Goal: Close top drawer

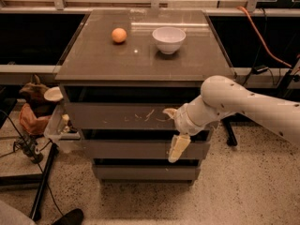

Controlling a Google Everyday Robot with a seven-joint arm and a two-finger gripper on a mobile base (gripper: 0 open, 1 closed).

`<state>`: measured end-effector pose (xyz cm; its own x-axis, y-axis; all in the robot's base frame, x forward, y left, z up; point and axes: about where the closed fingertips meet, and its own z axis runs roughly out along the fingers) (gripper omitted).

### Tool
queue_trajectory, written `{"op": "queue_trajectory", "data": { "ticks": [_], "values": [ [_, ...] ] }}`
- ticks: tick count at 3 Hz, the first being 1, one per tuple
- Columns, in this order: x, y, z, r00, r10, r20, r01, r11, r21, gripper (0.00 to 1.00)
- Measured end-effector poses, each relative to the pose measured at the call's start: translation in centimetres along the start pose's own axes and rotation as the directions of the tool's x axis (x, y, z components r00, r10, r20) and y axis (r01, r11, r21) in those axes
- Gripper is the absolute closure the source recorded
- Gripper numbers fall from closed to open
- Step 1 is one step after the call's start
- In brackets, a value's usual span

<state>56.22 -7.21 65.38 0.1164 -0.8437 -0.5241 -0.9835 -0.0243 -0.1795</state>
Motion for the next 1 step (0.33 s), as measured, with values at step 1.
{"op": "queue_trajectory", "data": {
  "ticks": [1],
  "values": [
    [0.00, 0.00, 0.00, 1.000, 0.000, 0.000, 0.000, 1.0000, 0.000, 0.00]
  ]
}}
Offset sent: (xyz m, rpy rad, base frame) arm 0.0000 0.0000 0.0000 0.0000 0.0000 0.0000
